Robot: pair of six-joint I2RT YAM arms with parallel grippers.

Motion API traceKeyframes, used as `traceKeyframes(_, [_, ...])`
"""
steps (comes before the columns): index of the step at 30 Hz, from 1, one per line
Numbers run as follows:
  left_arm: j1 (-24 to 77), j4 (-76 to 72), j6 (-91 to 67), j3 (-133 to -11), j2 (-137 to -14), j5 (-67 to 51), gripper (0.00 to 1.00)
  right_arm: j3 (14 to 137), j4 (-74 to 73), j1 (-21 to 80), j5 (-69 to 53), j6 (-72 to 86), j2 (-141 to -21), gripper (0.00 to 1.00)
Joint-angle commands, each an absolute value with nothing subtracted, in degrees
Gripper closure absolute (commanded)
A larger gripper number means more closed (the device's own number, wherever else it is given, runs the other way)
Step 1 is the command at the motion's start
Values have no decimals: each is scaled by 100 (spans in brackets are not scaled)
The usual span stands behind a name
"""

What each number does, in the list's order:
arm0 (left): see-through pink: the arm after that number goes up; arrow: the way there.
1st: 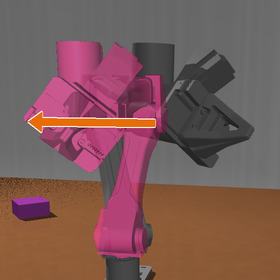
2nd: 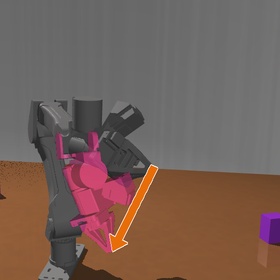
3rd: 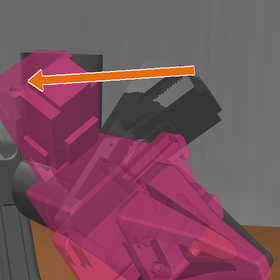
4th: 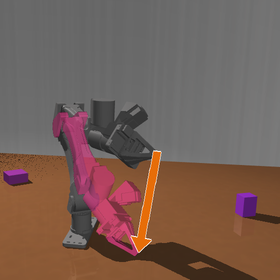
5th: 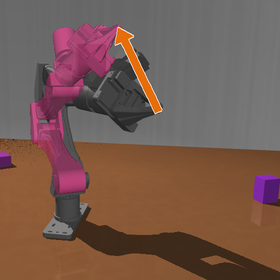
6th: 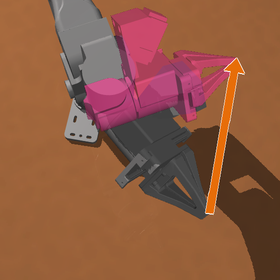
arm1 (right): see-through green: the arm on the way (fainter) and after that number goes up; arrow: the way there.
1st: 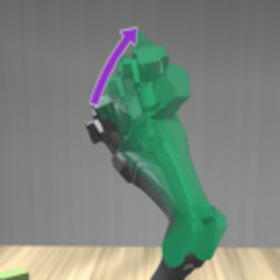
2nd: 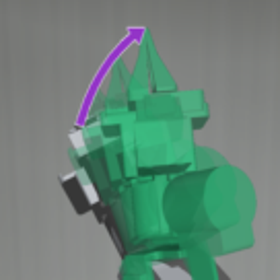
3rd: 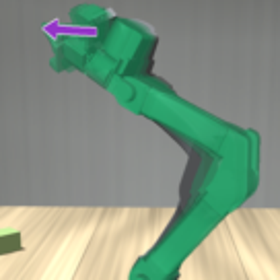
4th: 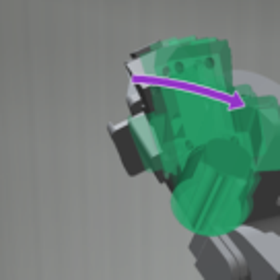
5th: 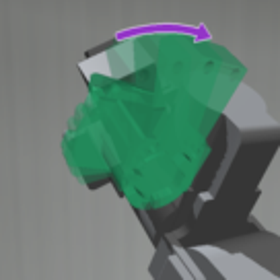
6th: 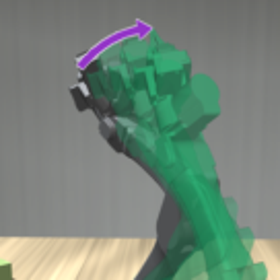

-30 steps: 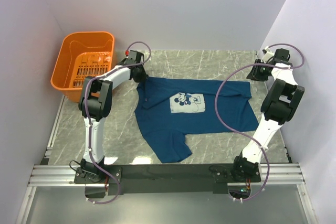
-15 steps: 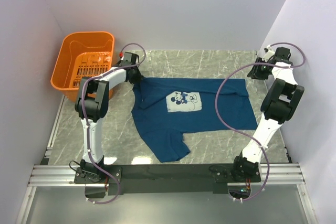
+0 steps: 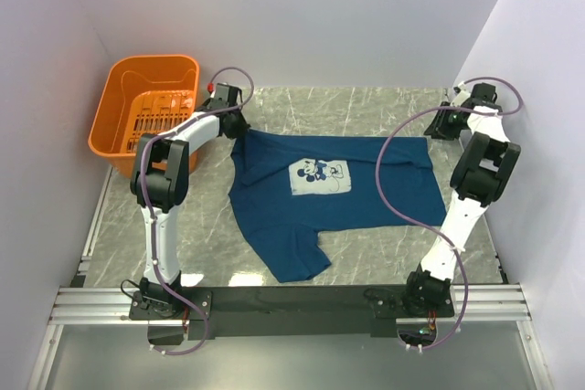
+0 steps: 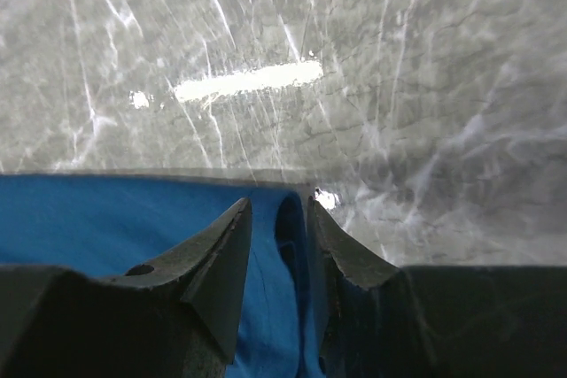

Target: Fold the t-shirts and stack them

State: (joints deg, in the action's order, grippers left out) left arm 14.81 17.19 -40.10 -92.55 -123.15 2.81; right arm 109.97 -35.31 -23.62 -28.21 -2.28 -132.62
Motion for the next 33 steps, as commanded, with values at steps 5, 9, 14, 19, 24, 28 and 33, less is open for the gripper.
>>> traceKeyframes(5, [1389, 1758, -3894, -9712, -12278, 308, 91, 11627, -3955, -2224, -2707, -97, -13614, 61])
traceKeyframes(9, [1380, 1775, -3885, -9747, -12313, 273, 91, 11812, -4122, -2189, -2707, -132, -13737, 61])
traceKeyframes(14, [1371, 1767, -3885, -9765, -12340, 229, 91, 11821, -4341, -2153, -2733, -202, -13816, 62])
traceKeyframes(19, [1362, 1810, -3876, -9809, -12375, 220, 91, 11874, -4430, -2145, -2777, -141, -13878, 67])
traceKeyframes(24, [1362, 1802, -3876, -9817, -12375, 202, 91, 11900, -4403, -2153, -2856, -114, -13869, 80])
traceKeyframes(28, [1362, 1802, -3902, -9809, -12375, 185, 91, 11997, -4298, -2162, -3023, -44, -13834, 99])
traceKeyframes(33, [1354, 1837, -3902, -9844, -12384, 202, 92, 12164, -4008, -2223, -3155, 219, -13685, 100])
